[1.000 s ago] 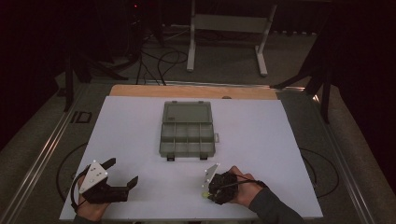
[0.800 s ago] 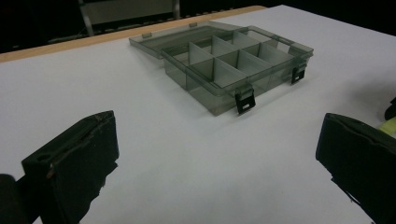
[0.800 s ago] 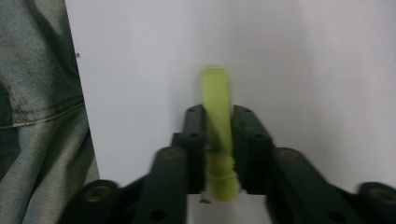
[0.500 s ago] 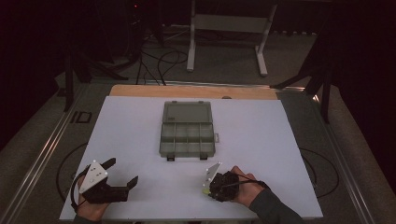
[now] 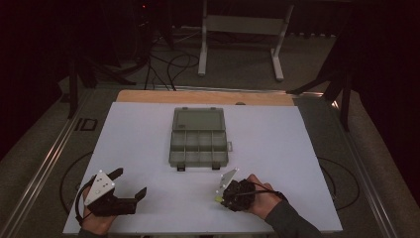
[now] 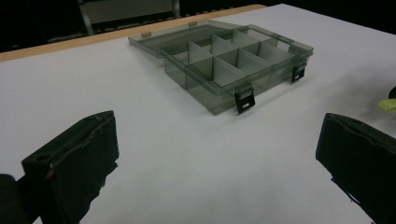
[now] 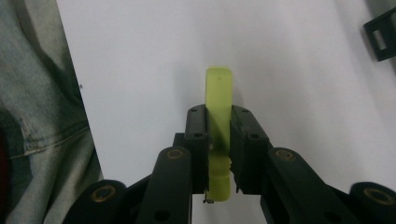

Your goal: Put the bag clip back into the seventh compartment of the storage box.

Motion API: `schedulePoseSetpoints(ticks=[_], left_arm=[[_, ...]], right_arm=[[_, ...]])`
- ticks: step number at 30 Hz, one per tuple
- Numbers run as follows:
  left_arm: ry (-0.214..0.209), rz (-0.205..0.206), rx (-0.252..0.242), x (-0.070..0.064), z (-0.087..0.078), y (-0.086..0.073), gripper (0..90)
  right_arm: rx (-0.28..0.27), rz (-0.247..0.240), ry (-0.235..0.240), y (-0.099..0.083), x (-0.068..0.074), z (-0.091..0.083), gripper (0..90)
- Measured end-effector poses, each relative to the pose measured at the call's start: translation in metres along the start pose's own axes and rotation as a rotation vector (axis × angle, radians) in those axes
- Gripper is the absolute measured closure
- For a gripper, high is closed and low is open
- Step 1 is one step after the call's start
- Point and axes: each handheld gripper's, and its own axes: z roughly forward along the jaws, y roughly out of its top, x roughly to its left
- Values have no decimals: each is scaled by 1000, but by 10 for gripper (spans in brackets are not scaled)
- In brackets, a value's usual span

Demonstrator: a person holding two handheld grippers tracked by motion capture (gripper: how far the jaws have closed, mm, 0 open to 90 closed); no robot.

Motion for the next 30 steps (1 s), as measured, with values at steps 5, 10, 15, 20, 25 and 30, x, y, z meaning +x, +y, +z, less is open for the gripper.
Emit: schedulePoseSetpoints(ticks=[5,10,15,20,25,30], left_arm=[[0,0,0,0,0,0,1],[0,0,2,0,0,0,1],[0,1,3,0,1,0,1],[1,1,4,0,1,-1,1],[2,-1,5,0,1,-1,1],[2,-2,6,0,1,-1,1]], right_arm=[[-19,15,-1,1,-2,-5,779],[-41,41,-9,1,-4,-10,779],[-54,60,-26,2,-4,-15,779],[-79,81,-37,4,-5,-21,779],[-110,109,-51,6,-6,-27,779],[-125,127,-57,8,-7,-31,779]])
